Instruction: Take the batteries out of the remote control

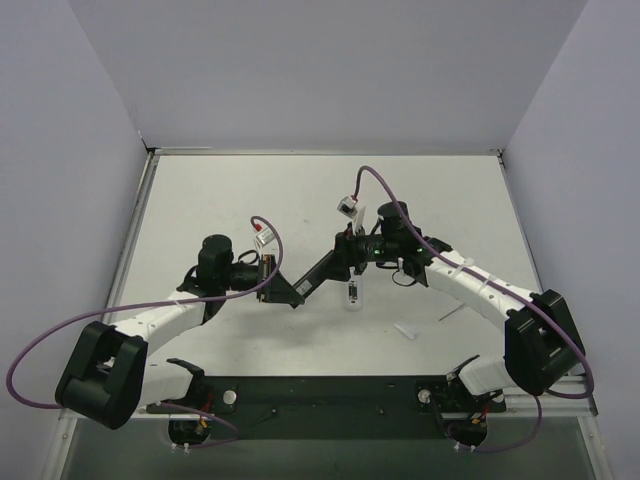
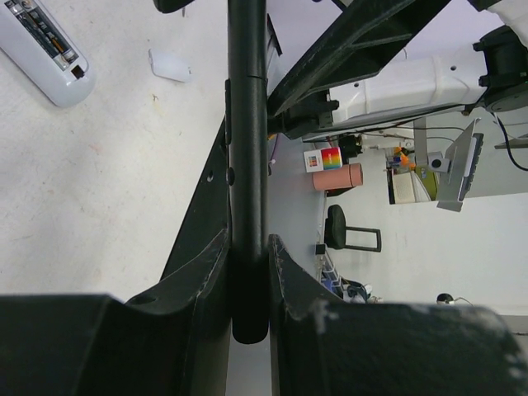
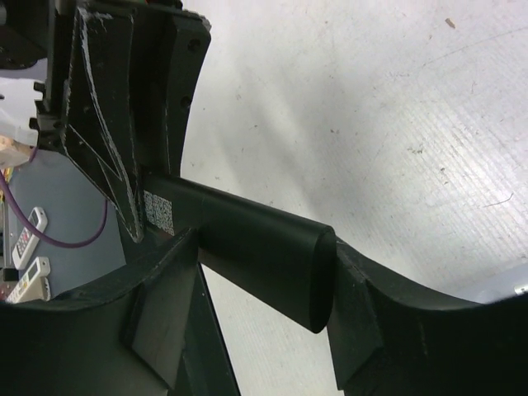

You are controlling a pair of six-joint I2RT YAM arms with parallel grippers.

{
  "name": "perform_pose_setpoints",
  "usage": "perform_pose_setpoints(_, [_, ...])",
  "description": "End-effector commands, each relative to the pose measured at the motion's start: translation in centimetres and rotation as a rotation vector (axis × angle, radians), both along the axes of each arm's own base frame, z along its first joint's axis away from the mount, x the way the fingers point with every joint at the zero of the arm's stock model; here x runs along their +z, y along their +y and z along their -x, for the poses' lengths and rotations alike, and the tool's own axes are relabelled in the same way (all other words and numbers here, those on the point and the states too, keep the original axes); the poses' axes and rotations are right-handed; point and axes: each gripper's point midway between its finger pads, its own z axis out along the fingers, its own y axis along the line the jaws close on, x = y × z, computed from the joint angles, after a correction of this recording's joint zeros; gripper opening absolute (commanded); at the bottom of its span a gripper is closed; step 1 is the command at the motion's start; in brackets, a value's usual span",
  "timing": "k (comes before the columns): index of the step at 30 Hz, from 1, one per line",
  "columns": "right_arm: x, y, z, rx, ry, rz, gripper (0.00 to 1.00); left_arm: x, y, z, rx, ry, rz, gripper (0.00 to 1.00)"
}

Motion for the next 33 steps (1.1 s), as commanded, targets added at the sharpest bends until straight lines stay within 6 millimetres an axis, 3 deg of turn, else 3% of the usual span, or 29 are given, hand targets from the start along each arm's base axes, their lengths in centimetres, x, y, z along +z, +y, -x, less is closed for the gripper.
perform_pose_setpoints(1, [0.9,0.2,-1.7,-0.057,-0.08,-0.016,0.49,1.5,-0.1,0.3,-0.05,-0.092,0.053,0.0])
perform_pose_setpoints(6, [0.5,-0.1,-2.3,-0.101,-0.093,-0.009,0.29,1.5,-0.1,0.4,-0.052,-0.092,0.054,0.0])
perform_pose_setpoints(9, [0.1,-0.5,-2.5,-0.117,-0.102,0.011,0.25,1.6,0.0,0.5,-0.052,-0.095,0.055,0.0])
perform_pose_setpoints(17, [0.7,-2.3,-3.7,-0.181,-0.067,-0.04,0.23,1.4,-0.1,0.5,-0.053,-0.088,0.053,0.0])
perform_pose_setpoints(33, [0.1,-3.5,-4.7,-0.232,-0.007,-0.103,0.21,0.9,-0.1,0.5,-0.059,-0.06,0.044,0.0])
